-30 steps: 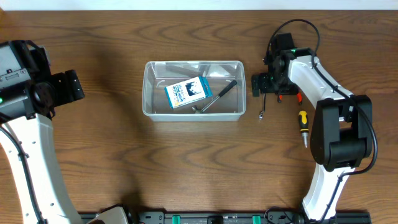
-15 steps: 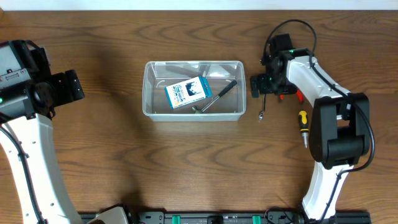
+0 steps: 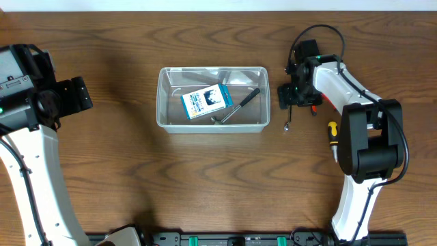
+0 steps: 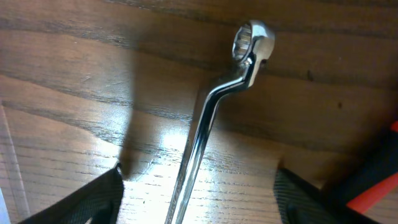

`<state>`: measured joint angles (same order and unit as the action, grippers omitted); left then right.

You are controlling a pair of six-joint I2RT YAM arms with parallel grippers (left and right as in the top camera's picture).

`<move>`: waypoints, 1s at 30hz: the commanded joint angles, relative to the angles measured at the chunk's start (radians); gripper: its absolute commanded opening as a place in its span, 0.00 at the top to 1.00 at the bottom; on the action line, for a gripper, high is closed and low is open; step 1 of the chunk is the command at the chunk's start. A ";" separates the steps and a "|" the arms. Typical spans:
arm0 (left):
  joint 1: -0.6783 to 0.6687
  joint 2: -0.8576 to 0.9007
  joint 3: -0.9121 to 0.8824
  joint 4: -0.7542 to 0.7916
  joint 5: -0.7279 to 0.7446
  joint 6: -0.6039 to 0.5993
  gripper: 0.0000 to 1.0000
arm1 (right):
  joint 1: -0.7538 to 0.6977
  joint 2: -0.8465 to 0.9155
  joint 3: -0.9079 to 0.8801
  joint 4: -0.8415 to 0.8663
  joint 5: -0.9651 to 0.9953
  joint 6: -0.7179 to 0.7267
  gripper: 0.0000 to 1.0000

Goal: Pack container
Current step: 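Lower and close the right gripper on the wrench shaft, then carry the wrench with the right gripper into the container and release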

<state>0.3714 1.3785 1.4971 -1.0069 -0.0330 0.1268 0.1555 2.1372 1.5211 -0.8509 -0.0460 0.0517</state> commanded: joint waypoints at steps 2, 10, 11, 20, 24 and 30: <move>0.004 0.002 -0.010 -0.003 0.003 -0.013 0.02 | 0.003 0.028 -0.012 -0.002 -0.014 -0.001 0.34; 0.004 0.002 -0.010 -0.003 0.003 -0.013 0.02 | 0.003 0.028 -0.012 -0.002 -0.014 -0.001 0.56; 0.004 0.002 -0.010 -0.003 0.003 -0.013 0.02 | 0.003 0.028 -0.012 -0.002 -0.014 -0.001 0.59; 0.004 0.002 -0.010 -0.003 0.003 -0.013 0.02 | 0.003 0.028 -0.012 -0.002 -0.014 -0.001 0.77; 0.004 0.002 -0.010 -0.003 0.003 -0.013 0.02 | 0.003 0.028 -0.012 -0.002 -0.014 0.000 0.83; 0.004 0.002 -0.010 -0.003 0.003 -0.013 0.02 | 0.003 0.028 -0.012 -0.002 -0.014 -0.001 0.89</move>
<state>0.3714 1.3785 1.4975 -1.0069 -0.0330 0.1268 0.1558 2.1399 1.5188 -0.8513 -0.0528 0.0483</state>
